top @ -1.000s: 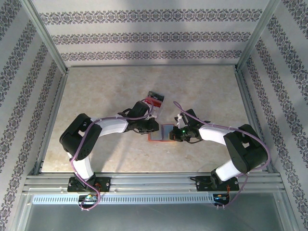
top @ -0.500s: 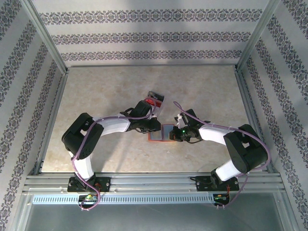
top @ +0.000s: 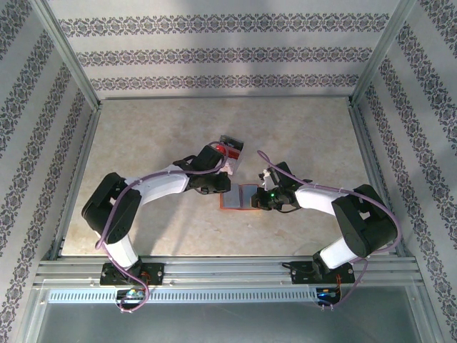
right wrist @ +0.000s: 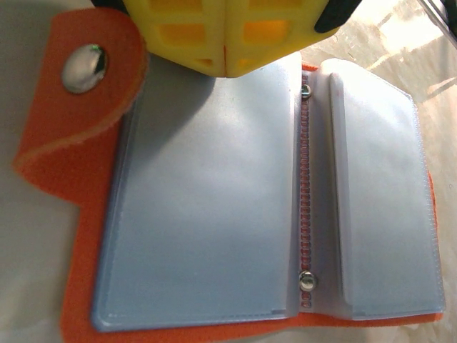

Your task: Take the credit cards out of the card holder

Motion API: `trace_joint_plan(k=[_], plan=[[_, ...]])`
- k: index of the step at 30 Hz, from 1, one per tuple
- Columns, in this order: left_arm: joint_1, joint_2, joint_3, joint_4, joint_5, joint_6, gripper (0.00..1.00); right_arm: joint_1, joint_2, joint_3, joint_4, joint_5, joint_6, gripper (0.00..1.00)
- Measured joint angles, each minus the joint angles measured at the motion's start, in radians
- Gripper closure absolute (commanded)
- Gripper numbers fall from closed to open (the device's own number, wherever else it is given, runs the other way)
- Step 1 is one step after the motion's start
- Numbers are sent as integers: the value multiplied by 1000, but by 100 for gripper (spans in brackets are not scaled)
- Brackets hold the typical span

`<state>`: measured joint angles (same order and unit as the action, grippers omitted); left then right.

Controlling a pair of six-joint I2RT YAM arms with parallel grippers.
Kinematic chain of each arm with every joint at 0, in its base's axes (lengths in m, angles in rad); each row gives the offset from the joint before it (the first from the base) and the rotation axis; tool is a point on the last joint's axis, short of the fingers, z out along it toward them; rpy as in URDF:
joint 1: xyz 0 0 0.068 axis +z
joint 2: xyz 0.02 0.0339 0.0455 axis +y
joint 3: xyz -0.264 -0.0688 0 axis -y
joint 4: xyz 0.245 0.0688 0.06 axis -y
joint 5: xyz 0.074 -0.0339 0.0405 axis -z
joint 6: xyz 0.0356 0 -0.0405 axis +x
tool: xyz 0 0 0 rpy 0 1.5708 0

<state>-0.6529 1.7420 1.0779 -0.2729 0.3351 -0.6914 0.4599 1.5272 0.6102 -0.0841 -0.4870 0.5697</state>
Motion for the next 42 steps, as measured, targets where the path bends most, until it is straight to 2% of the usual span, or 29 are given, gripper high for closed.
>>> trace_joint_plan(k=[14, 28, 42], plan=[[0, 92, 11, -15, 12, 11, 86, 0, 0, 0, 0, 0, 0, 100], [-20, 121, 19, 65, 113, -16, 87, 0, 0, 0, 1, -1, 1, 100], [-21, 143, 26, 80, 124, -20, 87, 6, -91, 4, 23, -65, 34, 100]])
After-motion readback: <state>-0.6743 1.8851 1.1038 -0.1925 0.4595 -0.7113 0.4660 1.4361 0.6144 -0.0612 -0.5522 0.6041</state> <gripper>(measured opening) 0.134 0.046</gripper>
